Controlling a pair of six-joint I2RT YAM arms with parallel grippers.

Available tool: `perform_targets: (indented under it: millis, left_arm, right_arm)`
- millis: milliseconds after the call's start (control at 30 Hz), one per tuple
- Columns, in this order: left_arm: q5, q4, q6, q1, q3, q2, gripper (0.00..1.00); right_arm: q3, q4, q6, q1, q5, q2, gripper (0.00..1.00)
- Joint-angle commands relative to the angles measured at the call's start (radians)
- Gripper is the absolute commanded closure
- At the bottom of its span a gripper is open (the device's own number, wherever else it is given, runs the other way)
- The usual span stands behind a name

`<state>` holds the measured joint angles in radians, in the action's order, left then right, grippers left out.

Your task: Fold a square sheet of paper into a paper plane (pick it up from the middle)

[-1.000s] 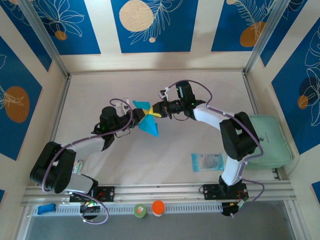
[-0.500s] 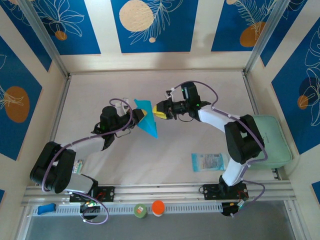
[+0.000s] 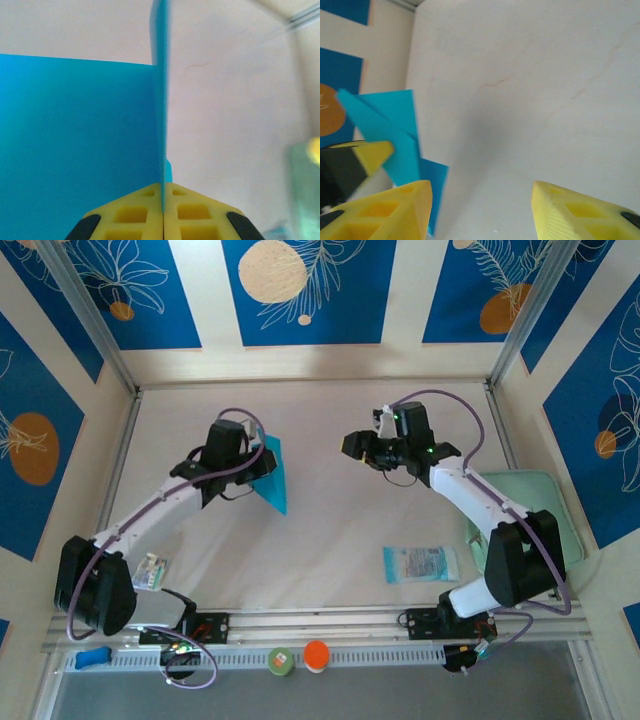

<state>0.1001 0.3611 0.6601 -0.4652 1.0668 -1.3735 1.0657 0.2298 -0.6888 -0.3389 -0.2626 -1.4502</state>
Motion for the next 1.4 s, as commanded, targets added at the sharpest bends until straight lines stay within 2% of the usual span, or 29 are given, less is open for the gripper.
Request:
perform_targets:
  millis: [0,133,233,500,700,867,1367]
  left_arm:
    - [-0.343,0.429,-0.184,-0.056,0.153,-0.094,0.92]
    - [-0.645,0.656,-0.184,-0.122,0.338,-0.271,0.92]
    - [-0.796,0.757,-0.162,-0.163,0.446,-0.405,0.92]
    - [-0.966,0.866,-0.112,-0.224,0.66,-0.725,0.92]
    - [-0.997,0.836,-0.113,-0.23,0.751,-0.864,0.91]
    - [-0.98,0.821,-0.114,-0.243,0.791,-0.946,0.89]
    - [-0.87,0.785,-0.108,-0.259,0.834,-1.014,0.8]
  right_arm:
    - [-0.024,0.068,0.048,0.017,0.088,0.033,0.45]
    - [-0.043,0.075,0.05,0.027,0.114,0.054,0.45]
    - [-0.051,0.085,0.051,0.032,0.13,0.065,0.45]
    - [-0.079,0.113,0.044,0.062,0.158,0.101,0.46]
    - [-0.095,0.125,0.03,0.083,0.149,0.105,0.46]
    - [-0.101,0.138,0.026,0.09,0.143,0.104,0.47]
    - [-0.085,0.144,0.009,0.098,0.109,0.069,0.48]
